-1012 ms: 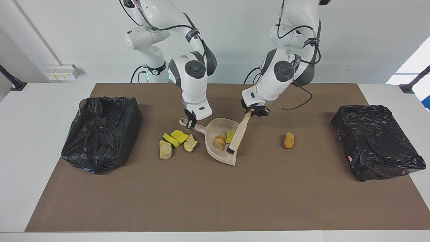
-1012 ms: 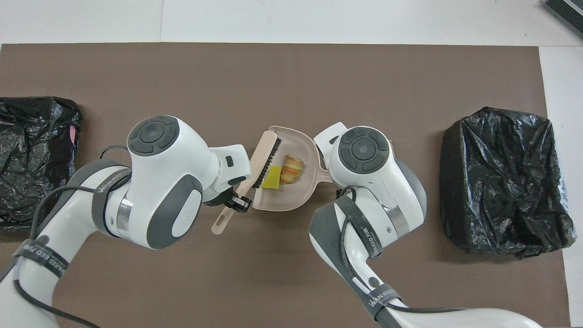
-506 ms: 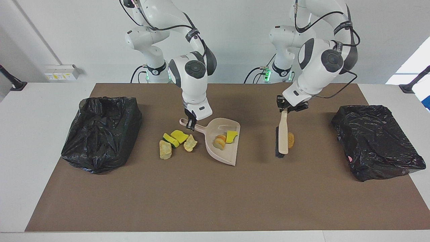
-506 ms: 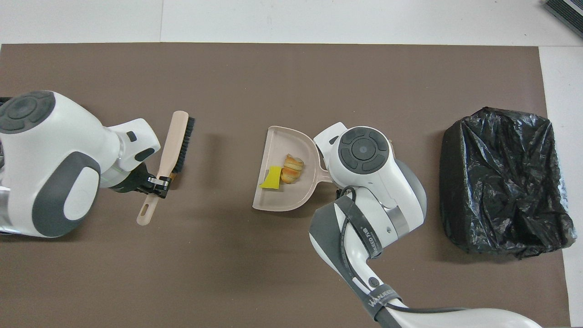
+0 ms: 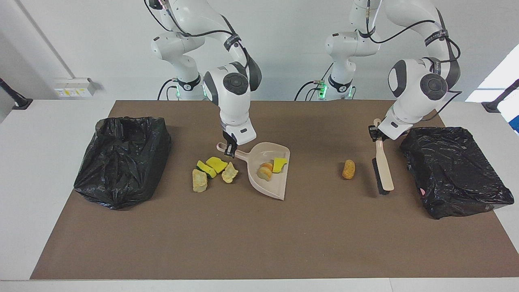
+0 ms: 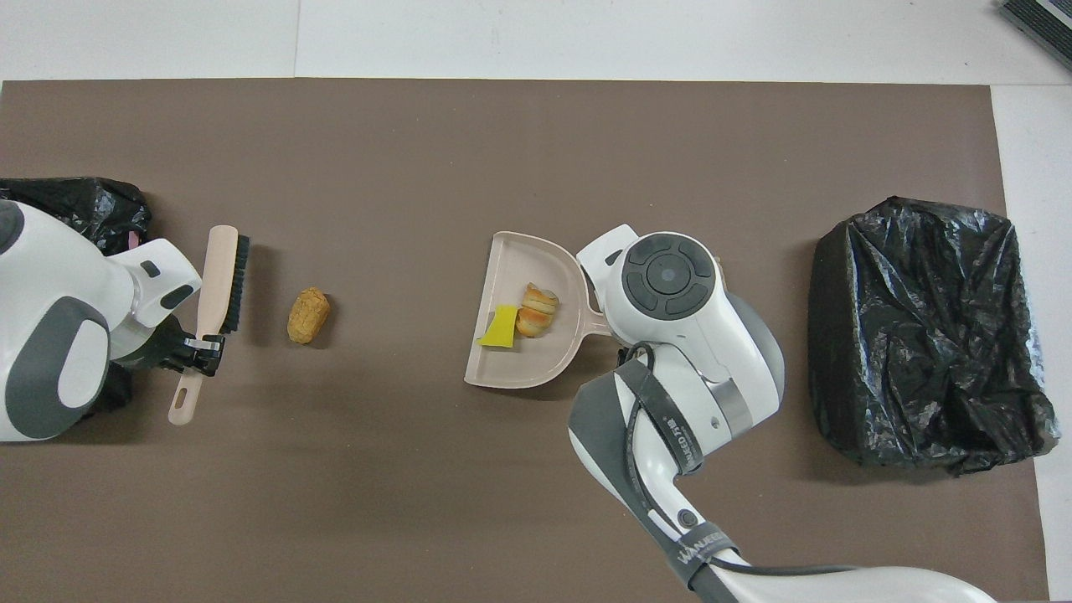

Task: Sweep and dump trash in bin
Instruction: 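Sweep the bread roll into the dustpan with the left gripper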

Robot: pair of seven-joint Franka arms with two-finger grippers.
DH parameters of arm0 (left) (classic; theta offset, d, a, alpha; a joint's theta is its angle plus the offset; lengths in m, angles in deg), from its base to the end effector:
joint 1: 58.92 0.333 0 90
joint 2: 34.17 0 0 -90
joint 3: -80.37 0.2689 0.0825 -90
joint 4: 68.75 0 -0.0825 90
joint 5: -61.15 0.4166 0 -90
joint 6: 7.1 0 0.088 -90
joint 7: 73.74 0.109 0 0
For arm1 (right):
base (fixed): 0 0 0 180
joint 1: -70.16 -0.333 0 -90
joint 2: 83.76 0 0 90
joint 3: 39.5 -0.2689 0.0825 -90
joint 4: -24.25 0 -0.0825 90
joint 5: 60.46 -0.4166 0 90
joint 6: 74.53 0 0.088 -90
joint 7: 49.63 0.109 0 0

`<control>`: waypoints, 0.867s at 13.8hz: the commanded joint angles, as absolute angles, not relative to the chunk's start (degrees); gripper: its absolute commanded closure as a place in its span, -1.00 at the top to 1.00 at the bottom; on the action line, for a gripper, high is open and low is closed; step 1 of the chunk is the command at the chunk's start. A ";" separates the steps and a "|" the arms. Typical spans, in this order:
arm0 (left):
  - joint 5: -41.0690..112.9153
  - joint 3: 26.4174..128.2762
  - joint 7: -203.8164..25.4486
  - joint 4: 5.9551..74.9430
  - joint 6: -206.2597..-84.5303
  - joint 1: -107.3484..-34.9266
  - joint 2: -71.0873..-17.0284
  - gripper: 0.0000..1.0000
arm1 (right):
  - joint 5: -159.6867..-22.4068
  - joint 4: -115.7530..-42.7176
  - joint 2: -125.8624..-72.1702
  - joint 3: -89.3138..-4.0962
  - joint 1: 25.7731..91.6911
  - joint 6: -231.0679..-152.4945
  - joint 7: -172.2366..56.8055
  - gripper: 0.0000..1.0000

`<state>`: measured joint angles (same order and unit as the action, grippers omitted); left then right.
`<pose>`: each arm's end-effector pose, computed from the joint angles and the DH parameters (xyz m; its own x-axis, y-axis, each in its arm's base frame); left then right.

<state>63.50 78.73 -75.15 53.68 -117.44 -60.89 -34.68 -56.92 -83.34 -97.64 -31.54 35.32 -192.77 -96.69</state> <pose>0.5406 -0.0312 0.3183 0.9747 -0.0512 -0.2175 -0.0612 -0.9973 -0.0395 0.5580 0.2812 0.3150 0.2436 0.9646 -0.1009 0.9698 -0.2431 0.0176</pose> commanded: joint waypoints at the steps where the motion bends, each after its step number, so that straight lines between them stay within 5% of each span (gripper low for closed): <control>1: 64.84 77.83 -85.38 60.09 -123.28 -65.22 -32.58 -1.00 | -56.06 -84.03 -97.03 -31.86 35.70 -193.01 -97.35 -1.00; 12: 53.26 77.47 -87.91 58.17 -131.72 -83.96 -37.16 -1.00 | -56.50 -84.03 -97.12 -31.95 35.70 -193.45 -97.35 -1.00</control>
